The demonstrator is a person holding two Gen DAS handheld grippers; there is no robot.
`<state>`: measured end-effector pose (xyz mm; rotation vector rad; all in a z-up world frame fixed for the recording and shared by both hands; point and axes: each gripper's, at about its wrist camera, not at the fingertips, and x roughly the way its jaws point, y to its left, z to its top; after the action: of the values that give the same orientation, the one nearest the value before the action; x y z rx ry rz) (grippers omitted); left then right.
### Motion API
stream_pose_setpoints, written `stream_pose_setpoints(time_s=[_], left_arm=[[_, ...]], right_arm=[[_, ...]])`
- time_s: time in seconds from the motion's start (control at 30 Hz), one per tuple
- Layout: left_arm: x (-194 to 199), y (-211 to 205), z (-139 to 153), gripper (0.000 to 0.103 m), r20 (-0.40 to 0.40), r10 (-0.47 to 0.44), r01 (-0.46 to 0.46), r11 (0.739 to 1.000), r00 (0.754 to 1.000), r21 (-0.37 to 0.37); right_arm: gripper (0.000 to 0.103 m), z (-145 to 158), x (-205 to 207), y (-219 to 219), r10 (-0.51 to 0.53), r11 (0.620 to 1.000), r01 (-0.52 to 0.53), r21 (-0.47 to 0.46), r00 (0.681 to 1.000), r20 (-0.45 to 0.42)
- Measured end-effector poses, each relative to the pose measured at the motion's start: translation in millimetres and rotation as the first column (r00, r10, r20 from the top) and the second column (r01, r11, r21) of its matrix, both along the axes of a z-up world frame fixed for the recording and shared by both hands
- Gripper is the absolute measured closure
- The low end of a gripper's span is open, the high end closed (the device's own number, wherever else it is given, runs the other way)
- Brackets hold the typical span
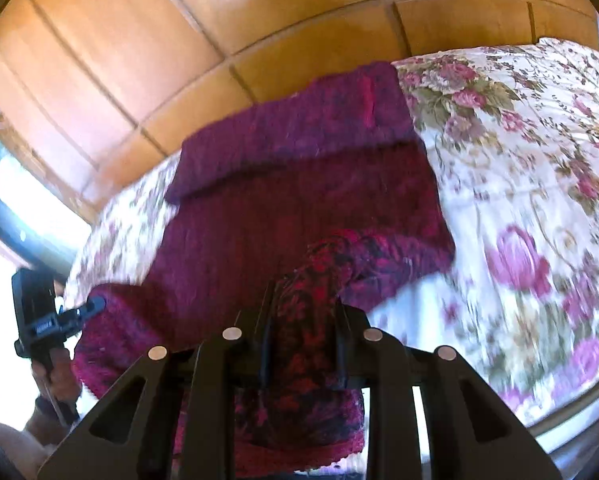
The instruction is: Fold small clothes
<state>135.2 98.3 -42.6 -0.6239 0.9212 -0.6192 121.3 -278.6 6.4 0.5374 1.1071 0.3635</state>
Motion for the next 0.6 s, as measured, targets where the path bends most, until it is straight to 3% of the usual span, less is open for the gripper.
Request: stream_pose_setpoints(time_s=[0.27,0.37,0.4,0.47,0.53,0.6], left_arm=[[70.0,4.6,-11.2,0.09,-0.111,0.079,-0.088,0.993,0.991,-0.078],[95.8,5.4,-15.9,0.09,-0.172,0.102,-0.12,0.988,0.98,-0.095],[102.7,6.6,-16.7,0.09,-0.184,0.104,-0.126,0.986,0.977,-0.109],[114.4,12.6,-19.0,0.077,-0.222,0.115,-0.152,0.976,0.968,-0.158],[118.5,22.5,-20.5,0.063,-0.264,0.116,-0.183,0.952,0.958,-0.246],[119.7,32.8,-19.7,0.052,-0.271,0.131,-0.214,0.928,0.953,-0.304]], right_arm=[[0.081,-31.0,80.6,1.1,-0.093,0.995,0.095,0.017,0.993,-0.07],[0.075,-41.2,94.8,2.0,-0.103,0.994,0.105,0.012,0.989,-0.104],[0.068,-42.6,97.1,2.1,-0.105,0.994,0.107,0.013,0.989,-0.106],[0.057,-47.0,107.1,-0.6,-0.111,0.992,0.116,0.046,0.988,-0.11],[0.027,-50.1,112.7,-6.3,-0.118,0.984,0.133,0.12,0.985,-0.124],[0.009,-44.6,115.1,-14.5,-0.152,0.97,0.166,0.177,0.984,-0.088]])
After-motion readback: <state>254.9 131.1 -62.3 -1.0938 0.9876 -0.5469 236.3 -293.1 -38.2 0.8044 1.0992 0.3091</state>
